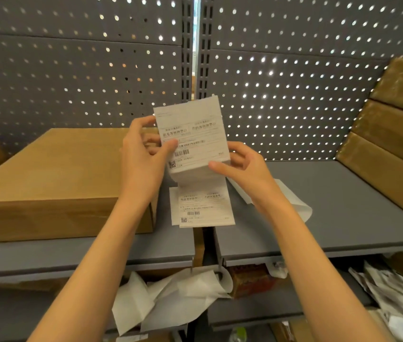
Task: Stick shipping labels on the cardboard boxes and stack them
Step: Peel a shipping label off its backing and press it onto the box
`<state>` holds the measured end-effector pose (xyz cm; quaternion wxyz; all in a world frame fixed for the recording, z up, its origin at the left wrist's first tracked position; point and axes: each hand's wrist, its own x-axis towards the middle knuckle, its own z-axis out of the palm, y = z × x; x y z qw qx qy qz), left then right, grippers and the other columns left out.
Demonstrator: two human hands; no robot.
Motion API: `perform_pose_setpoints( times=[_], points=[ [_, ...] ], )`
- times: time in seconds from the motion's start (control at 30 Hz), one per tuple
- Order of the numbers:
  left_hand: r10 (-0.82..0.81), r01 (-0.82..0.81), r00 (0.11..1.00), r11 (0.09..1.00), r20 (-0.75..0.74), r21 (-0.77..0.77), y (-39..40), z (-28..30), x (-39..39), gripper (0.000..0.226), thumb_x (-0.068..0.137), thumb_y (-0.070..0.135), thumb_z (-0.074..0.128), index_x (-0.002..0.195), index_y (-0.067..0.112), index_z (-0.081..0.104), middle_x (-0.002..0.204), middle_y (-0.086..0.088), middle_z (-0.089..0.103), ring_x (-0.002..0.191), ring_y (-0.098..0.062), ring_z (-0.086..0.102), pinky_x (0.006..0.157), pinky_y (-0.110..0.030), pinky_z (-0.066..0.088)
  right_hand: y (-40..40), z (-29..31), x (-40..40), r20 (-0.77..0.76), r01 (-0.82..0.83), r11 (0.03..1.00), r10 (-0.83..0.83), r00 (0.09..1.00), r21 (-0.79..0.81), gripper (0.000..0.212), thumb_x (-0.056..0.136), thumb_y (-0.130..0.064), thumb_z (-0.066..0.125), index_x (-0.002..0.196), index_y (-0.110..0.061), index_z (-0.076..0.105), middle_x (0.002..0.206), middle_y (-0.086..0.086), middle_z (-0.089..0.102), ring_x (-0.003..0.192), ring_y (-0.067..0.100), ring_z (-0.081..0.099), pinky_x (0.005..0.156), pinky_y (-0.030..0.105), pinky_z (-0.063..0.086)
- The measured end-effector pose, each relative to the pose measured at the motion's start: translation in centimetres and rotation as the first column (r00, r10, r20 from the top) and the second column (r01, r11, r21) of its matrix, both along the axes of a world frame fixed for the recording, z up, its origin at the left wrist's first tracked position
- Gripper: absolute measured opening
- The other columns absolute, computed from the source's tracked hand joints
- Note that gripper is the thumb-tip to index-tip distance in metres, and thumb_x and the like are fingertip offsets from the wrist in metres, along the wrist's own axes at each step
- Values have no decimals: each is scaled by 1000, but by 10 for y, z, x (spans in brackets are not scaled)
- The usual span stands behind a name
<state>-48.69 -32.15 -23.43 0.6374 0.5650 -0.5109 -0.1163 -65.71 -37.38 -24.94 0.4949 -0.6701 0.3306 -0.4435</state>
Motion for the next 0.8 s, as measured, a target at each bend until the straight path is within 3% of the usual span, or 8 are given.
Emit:
perform_pose_setpoints(
  times=[0.1,0.27,0.5,0.67,0.8],
  points=[
    [8,-8,1000,1000,-4,6,-1,-4,5,37,85,10,66,118,12,51,90,14,62,74,8,63,62,-13,53,0,-2,0,-34,-16,999,15,999,-34,43,81,-6,70,121,-15,57,113,-3,68,103,8,65,91,22,51],
    [39,-39,999,999,19,15,-3,-5,7,32,85,11,66,113,16,51,95,11,62,74,11,61,63,-15,54,-3,-1,1,16,-25,997,26,1000,-70,37,86,4,60,113,-21,59,108,-7,69,99,4,65,82,16,51],
    [63,-64,997,998,45,11,-2,-1,6,33,85,12,66,114,18,49,90,13,62,71,5,63,60,-16,53,-7,0,-1,43,2,994,2,999,-106,27,90,-2,58,107,-21,65,107,-9,70,102,4,64,87,18,49],
    [63,-64,997,998,46,20,-3,-2,7,32,86,12,65,111,20,47,88,15,62,70,4,63,60,-15,53,-8,0,-7,8,-53,994,55,998,-98,37,89,2,57,118,-20,60,110,-7,69,105,5,63,89,19,49],
    [52,-54,997,998,54,32,-3,-3,5,31,87,13,64,112,21,47,88,16,60,71,5,62,60,-16,54,-8,1,-9,-46,-22,991,17,999,-130,39,89,2,56,107,-31,63,104,-15,70,101,1,63,93,23,49]
  ],
)
